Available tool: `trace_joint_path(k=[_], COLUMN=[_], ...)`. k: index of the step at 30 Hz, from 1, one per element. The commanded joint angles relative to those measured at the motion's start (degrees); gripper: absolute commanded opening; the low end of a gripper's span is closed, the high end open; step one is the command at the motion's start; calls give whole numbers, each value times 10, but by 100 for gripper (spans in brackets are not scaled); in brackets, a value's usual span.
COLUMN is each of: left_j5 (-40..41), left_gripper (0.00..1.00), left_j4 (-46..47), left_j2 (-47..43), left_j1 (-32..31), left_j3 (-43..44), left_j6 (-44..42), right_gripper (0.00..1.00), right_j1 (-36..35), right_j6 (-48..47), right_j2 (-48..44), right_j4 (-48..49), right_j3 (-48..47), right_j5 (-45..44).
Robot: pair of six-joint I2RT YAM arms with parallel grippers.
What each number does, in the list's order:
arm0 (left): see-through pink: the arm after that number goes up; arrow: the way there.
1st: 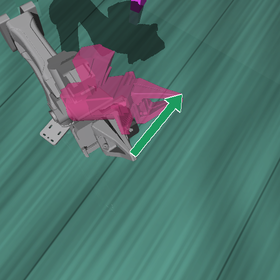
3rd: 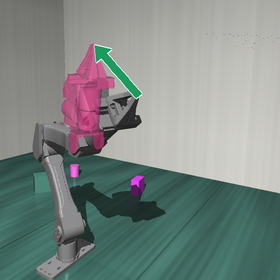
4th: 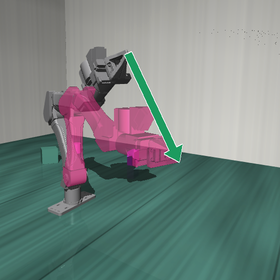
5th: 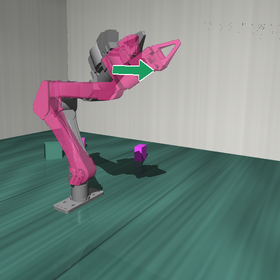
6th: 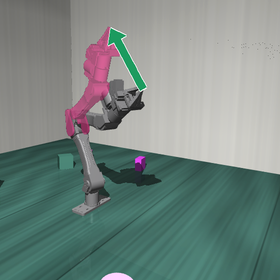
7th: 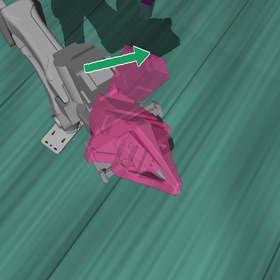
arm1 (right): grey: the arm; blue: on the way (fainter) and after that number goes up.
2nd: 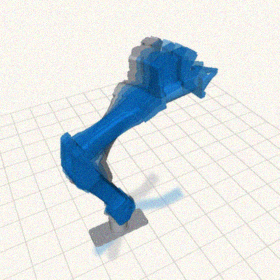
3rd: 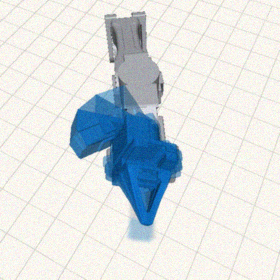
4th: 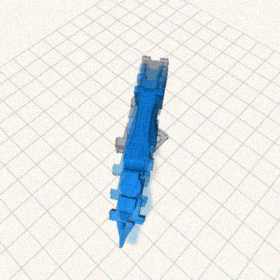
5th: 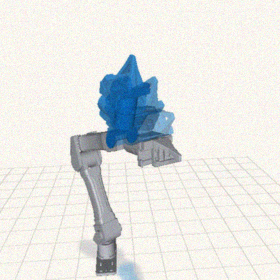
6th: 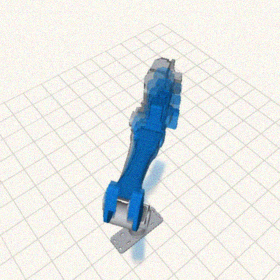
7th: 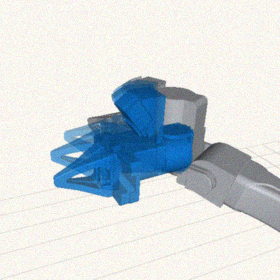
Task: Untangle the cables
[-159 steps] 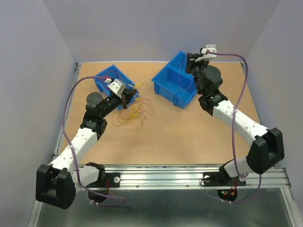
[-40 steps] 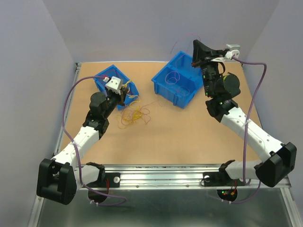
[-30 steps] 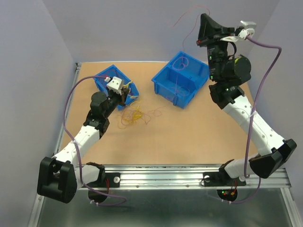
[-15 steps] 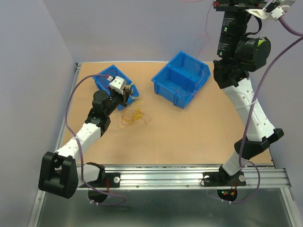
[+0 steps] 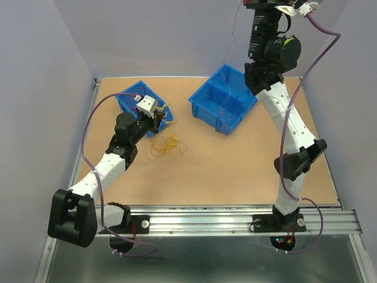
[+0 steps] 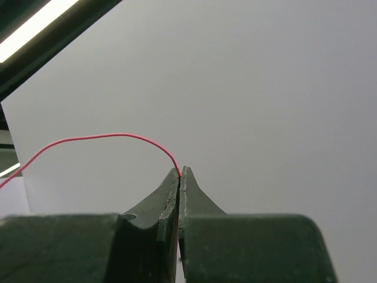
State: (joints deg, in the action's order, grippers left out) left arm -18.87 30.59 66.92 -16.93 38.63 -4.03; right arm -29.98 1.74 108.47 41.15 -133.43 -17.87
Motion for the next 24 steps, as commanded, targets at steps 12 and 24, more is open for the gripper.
trace_joint_path(k=[12,24], left_j5=[-27,-27], left_gripper=[0,0], left_j4=[18,16], left_j2=[-1,-8], left_j1=[-3,-4], left_j3=[33,31], left_j6=[-1,0], right_gripper=[1,1], right_j1=[113,121], right_j6=[208,256], right_j2=[92,-2], right_j4=[57,321], right_j3=[-84,402], right_j5=[37,44])
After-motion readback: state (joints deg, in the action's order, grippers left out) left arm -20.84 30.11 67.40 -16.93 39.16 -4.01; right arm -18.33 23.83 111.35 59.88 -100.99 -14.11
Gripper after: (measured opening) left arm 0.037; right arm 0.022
